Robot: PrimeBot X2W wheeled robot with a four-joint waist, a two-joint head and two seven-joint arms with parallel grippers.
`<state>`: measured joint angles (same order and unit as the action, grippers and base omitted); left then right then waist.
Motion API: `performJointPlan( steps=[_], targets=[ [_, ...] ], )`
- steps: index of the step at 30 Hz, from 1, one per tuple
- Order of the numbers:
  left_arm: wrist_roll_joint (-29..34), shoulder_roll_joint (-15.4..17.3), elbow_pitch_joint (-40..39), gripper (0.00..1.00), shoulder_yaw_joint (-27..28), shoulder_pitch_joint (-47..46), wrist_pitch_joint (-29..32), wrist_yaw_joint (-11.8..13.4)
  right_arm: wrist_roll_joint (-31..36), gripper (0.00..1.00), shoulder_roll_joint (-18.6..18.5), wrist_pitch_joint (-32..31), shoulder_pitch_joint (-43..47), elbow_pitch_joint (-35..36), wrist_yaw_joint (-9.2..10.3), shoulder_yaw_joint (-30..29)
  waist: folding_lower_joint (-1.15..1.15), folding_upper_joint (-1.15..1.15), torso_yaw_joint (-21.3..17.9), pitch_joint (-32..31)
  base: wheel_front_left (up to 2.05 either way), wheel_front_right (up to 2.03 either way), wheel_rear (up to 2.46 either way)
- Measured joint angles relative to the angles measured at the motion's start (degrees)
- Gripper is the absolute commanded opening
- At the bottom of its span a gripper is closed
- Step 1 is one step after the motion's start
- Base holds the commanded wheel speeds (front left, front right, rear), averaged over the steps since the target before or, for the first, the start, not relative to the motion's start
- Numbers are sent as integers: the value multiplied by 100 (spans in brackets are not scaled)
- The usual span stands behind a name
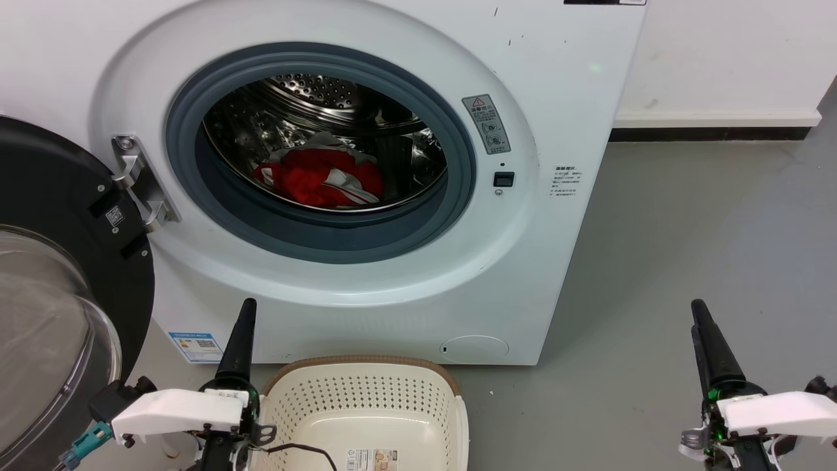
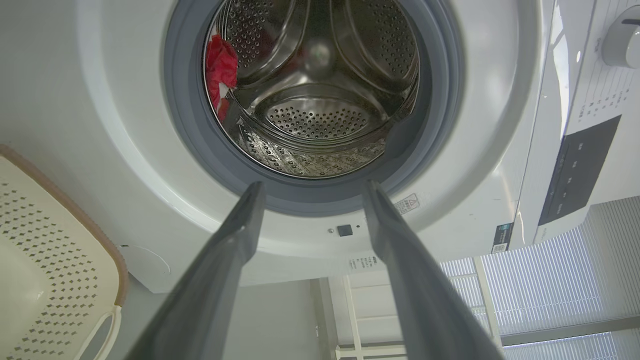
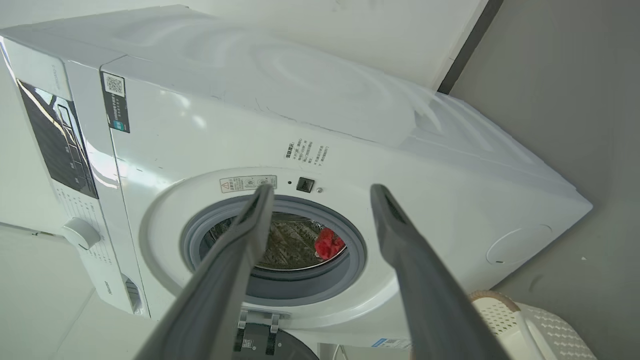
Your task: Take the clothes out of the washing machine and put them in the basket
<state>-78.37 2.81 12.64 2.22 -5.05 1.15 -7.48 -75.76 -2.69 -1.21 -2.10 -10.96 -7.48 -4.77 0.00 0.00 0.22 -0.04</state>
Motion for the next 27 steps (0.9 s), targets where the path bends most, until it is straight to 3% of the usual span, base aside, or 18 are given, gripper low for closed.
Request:
performJointPlan(
  steps=[13, 27],
  targets=[
    [1845, 20, -135, 100, -176, -77, -293, 18, 2104, 100, 0, 287, 104, 212, -1, 66, 0, 0, 34, 2, 0, 0, 0],
    [3337, 118, -124, 100, -404, -211, -557, 151, 3582, 100, 0, 428, 158, 411, -1, 60, 0, 0, 70, 7, 0, 0, 0]
  ],
)
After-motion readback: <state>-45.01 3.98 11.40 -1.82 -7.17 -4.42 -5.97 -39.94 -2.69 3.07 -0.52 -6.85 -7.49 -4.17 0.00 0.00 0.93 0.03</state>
